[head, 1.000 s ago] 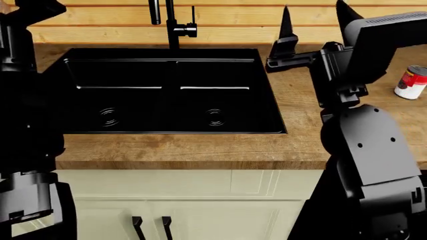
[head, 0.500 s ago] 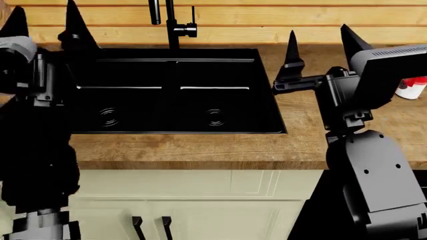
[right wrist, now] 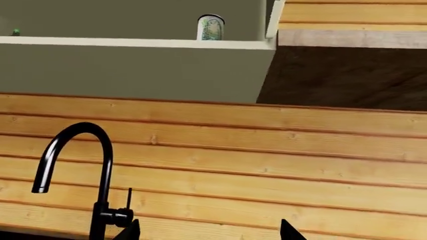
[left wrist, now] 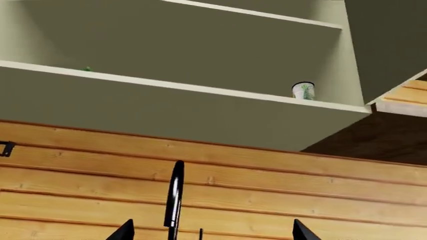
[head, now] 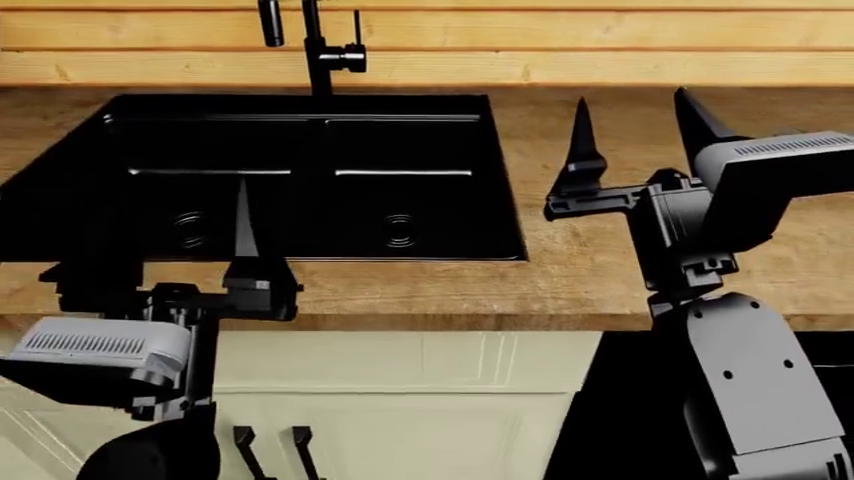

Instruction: Pick the cans from the counter and place them in their designated side in the cabinet.

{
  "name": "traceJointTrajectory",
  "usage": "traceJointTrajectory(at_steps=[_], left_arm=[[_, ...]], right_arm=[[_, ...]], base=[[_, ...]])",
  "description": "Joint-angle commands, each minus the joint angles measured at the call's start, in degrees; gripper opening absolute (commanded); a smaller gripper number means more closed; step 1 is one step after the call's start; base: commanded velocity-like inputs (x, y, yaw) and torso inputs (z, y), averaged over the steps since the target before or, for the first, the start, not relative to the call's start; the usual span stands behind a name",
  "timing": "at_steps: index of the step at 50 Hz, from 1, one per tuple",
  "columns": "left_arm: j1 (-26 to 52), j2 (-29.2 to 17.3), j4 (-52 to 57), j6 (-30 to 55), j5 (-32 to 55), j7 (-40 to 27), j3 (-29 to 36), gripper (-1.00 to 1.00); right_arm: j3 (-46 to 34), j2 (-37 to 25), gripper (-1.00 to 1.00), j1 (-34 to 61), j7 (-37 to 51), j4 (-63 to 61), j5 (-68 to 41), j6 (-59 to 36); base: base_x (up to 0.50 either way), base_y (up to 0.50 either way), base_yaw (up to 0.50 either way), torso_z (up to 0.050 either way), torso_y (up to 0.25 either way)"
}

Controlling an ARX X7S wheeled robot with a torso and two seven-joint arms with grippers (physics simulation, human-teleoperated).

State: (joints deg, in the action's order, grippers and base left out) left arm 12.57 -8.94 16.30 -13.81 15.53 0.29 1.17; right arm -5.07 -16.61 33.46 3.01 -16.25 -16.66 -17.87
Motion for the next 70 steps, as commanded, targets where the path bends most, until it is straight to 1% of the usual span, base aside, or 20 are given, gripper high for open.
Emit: traceJointTrajectory(at_steps=[1,8,18,23,32,45,52,70], left_arm=[[-3.5,0.3,2.8,-0.8,-0.6,-1.4,1.1,1.0],[-3.5,0.0,2.6,-1.0,-0.2,-1.7,1.2,1.0],[-3.4,-0.4,2.6,-0.6,0.1,-2.4,1.5,1.0],[-3.2,-0.6,2.7,-0.3,0.2,-2.8,1.7,1.0],[-2.1,-0.9,2.0,0.9,0.5,-3.8,1.8,1.0],[2.1,-0.4,-2.7,1.9,0.6,-4.4,2.8,1.0],[5.0,0.3,-5.1,2.4,0.8,-4.7,3.8,1.0],[10.4,0.3,-9.1,5.9,1.6,-4.8,6.2,1.0]], right_arm=[[0.3,-0.3,1.0,-1.3,0.4,-0.4,-0.6,0.0],[0.6,-0.9,1.0,-2.1,0.8,-2.0,-1.3,-1.1],[-1.1,0.6,1.0,0.0,0.9,2.9,0.3,1.4],[-0.8,0.3,1.0,-0.3,1.1,1.9,-0.1,0.9],[-1.6,0.9,1.0,0.8,1.4,4.1,0.6,1.9],[-1.4,0.6,1.0,0.1,2.2,4.2,0.5,2.1],[-0.8,-0.2,1.0,-1.0,2.7,2.3,-0.2,0.9],[-1.9,0.1,1.0,0.8,2.3,6.2,0.1,1.9]], base=[[-0.11,-0.5,0.0,0.0,0.0],[-0.1,-0.5,0.0,0.0,0.0],[-0.1,-0.5,0.0,0.0,0.0],[-0.1,-0.5,0.0,0.0,0.0],[-0.1,-0.5,0.0,0.0,-0.002],[-0.1,-0.5,0.0,0.0,0.0],[-0.1,-0.5,0.0,0.0,0.0],[-0.1,-0.5,0.0,0.0,0.0]])
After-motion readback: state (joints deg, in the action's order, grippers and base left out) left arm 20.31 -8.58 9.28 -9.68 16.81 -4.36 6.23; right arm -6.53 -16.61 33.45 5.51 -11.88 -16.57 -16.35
